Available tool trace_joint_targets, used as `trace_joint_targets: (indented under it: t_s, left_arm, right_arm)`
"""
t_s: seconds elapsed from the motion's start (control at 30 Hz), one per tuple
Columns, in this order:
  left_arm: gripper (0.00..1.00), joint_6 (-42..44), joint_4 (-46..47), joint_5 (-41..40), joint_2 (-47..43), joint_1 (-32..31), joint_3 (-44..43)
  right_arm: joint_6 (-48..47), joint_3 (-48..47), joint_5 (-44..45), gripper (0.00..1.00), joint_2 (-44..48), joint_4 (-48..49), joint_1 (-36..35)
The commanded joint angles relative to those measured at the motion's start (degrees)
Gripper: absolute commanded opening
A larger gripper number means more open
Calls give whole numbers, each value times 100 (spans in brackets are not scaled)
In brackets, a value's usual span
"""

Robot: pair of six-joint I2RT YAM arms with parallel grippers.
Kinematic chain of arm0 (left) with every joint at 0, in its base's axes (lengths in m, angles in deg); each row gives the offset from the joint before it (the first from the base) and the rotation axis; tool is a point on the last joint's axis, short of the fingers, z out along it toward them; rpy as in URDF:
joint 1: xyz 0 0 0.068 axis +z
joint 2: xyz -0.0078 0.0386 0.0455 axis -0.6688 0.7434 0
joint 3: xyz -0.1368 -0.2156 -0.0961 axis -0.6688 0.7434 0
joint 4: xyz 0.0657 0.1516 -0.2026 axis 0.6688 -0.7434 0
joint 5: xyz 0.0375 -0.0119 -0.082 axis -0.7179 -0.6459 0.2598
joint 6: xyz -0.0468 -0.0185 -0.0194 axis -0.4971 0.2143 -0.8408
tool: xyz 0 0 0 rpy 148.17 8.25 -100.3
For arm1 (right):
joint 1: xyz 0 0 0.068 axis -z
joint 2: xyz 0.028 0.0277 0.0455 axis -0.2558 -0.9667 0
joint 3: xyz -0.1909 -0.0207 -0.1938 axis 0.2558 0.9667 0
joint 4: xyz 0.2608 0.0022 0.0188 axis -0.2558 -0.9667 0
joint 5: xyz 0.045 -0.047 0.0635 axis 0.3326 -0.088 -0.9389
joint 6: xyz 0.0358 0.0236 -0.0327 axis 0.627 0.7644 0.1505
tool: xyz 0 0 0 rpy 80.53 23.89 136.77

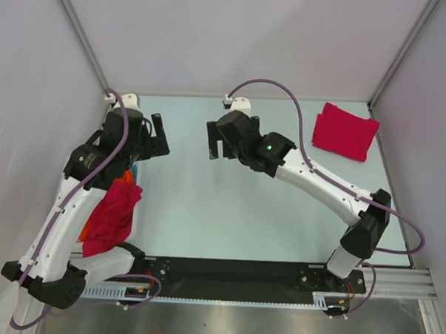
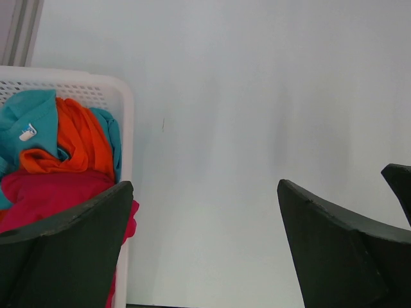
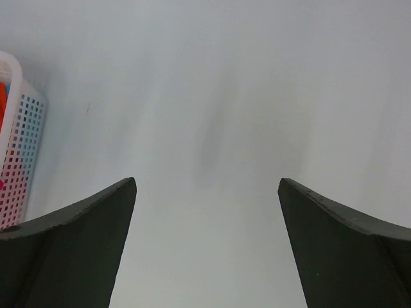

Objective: Fold and stack the t-shirts

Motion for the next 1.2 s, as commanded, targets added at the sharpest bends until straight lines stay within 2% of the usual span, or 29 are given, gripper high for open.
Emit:
trace_joint_targets:
  t_s: [0.0, 0.73, 0.8, 0.93, 1.0, 1.17]
  left_arm:
    - [100, 36, 132, -101, -96, 21, 51]
    - [100, 98, 177, -188, -202, 21, 218]
    - [100, 54, -33, -450, -131, 21, 174]
    - [100, -333, -894, -1102, 465, 195, -264]
    - [100, -394, -940, -919, 510, 363, -274]
    - [100, -377, -457, 381, 291, 1127, 400]
  right_arm:
    - [5, 290, -67, 100, 402, 471, 16]
    - [-12, 431, -296, 100, 420, 577, 69]
    - [-38, 458, -340, 96, 429, 621, 69]
    - [-47, 440, -463, 97, 368, 647, 130]
    - [-4, 440, -507, 98, 368, 630, 174]
    - [-3, 572, -525, 99, 464, 577, 218]
